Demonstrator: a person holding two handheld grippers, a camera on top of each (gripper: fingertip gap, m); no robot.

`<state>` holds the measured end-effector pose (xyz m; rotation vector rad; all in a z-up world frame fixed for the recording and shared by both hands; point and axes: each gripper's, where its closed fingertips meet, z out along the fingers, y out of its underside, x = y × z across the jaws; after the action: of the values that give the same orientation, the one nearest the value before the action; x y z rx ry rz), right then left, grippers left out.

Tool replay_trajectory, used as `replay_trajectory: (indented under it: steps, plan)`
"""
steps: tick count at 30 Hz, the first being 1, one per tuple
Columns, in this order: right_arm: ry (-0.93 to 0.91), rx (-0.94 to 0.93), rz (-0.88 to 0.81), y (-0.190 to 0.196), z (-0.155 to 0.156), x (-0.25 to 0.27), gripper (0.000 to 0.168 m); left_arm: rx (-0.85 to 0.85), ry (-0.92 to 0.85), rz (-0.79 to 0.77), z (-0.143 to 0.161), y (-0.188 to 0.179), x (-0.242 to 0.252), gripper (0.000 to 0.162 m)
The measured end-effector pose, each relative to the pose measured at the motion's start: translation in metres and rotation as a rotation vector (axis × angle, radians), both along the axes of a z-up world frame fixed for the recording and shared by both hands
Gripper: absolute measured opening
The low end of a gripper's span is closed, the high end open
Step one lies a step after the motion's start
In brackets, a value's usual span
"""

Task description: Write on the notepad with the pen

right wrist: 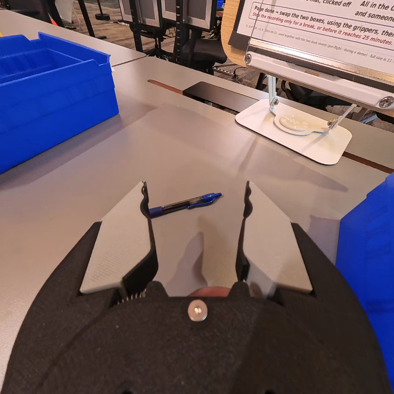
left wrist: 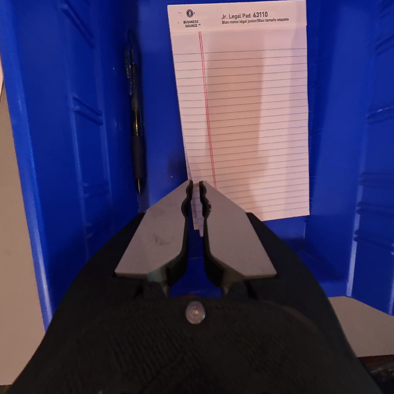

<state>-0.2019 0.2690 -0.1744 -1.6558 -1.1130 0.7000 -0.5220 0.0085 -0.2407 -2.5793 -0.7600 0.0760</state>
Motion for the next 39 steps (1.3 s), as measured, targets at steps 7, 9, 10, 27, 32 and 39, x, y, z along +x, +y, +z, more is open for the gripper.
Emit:
replay_trajectory:
  steps: [7,9,10,27,32,39]
  plan:
    - [-0.003,0.002,0.003,-0.001,-0.001,-0.001,0.086,0.018,-0.011,-0.01,0.004,0.003,0.003,0.005]
    - [-0.002,0.0,0.003,-0.001,0.0,-0.001,0.087,0.025,-0.017,-0.011,0.006,0.003,0.004,0.006]
    - [-0.002,-0.001,0.002,0.0,0.0,0.0,0.087,0.025,-0.019,-0.011,0.006,0.003,0.004,0.007]
    - [-0.005,0.001,0.005,-0.001,-0.001,-0.001,0.086,0.029,-0.131,-0.055,-0.005,0.007,0.024,0.049]
    - [-0.002,0.0,0.004,-0.001,-0.001,-0.001,0.086,-0.017,-0.124,-0.073,-0.011,0.004,0.027,0.052]
    - [0.003,-0.001,0.005,-0.001,0.001,0.0,0.086,-0.014,-0.131,-0.047,-0.011,0.006,0.028,0.054]
